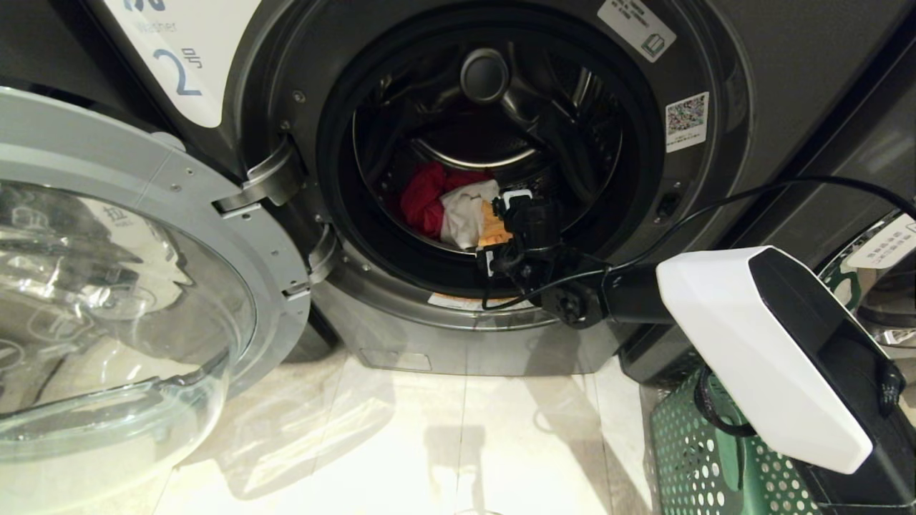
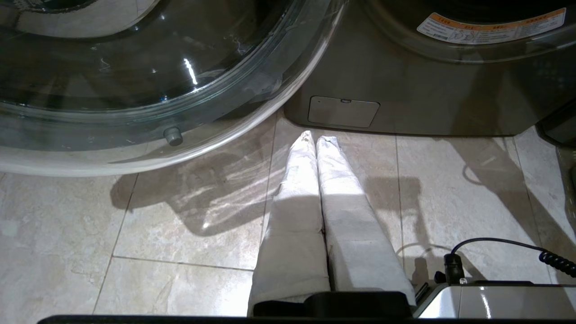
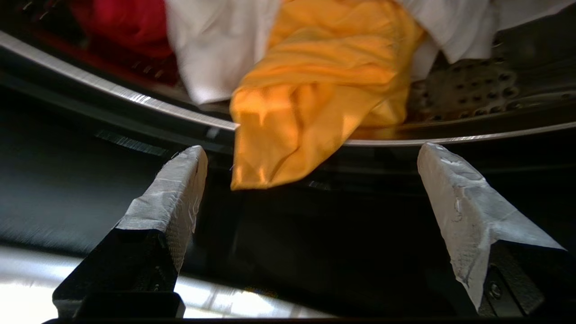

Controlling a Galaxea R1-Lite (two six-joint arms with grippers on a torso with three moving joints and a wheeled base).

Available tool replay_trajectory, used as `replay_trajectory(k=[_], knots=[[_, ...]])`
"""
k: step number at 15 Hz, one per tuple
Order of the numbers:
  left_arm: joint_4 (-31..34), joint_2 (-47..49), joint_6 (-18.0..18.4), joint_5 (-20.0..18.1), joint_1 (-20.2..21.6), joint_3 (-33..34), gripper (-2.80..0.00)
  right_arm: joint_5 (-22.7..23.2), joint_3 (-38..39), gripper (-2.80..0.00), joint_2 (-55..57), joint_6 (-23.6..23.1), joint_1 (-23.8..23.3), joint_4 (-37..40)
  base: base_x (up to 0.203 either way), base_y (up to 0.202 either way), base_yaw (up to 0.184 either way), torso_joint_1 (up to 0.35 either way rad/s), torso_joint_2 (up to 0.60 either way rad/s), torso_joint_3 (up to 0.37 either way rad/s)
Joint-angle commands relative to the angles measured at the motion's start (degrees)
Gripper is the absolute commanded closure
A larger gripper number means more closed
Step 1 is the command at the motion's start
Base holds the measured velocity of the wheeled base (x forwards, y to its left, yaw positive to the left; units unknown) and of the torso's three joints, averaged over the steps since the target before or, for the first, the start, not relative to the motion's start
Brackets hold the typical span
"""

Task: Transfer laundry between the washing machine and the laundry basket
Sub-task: Pick a cloth and place it into the basket

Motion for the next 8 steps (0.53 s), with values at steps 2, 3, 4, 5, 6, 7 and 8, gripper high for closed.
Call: replay_trajectory(k=[2,3,4,5,6,7,8], knots=[[0.0,-0.1,0.0,0.0,0.0,0.0,0.0,-0.1,-0.3,-2.8,3.6,1.5,-0.8,-2.5,0.0,0.0,0.0,0.0,0.0,0.0],[0.0,-0.1,0.0,0.0,0.0,0.0,0.0,0.1,-0.3,-2.8,4.1,2.3,-0.8,-2.6,0.0,0.0,0.0,0.0,0.0,0.0],[0.0,-0.1,0.0,0.0,0.0,0.0,0.0,0.2,-0.3,-2.8,4.2,2.7,-0.8,-2.6,0.0,0.0,0.0,0.0,0.0,0.0],[0.0,-0.1,0.0,0.0,0.0,0.0,0.0,0.3,-0.3,-2.8,4.5,3.0,-0.8,-2.6,0.0,0.0,0.0,0.0,0.0,0.0],[0.0,-0.1,0.0,0.0,0.0,0.0,0.0,0.4,-0.3,-2.8,4.6,3.0,-0.8,-2.6,0.0,0.0,0.0,0.0,0.0,0.0],[0.0,-0.1,0.0,0.0,0.0,0.0,0.0,0.5,-0.3,-2.8,4.7,3.1,-0.7,-2.6,0.0,0.0,0.0,0.0,0.0,0.0],[0.0,-0.1,0.0,0.0,0.0,0.0,0.0,0.8,-0.3,-2.8,4.7,3.2,-0.8,-2.6,0.0,0.0,0.0,0.0,0.0,0.0]])
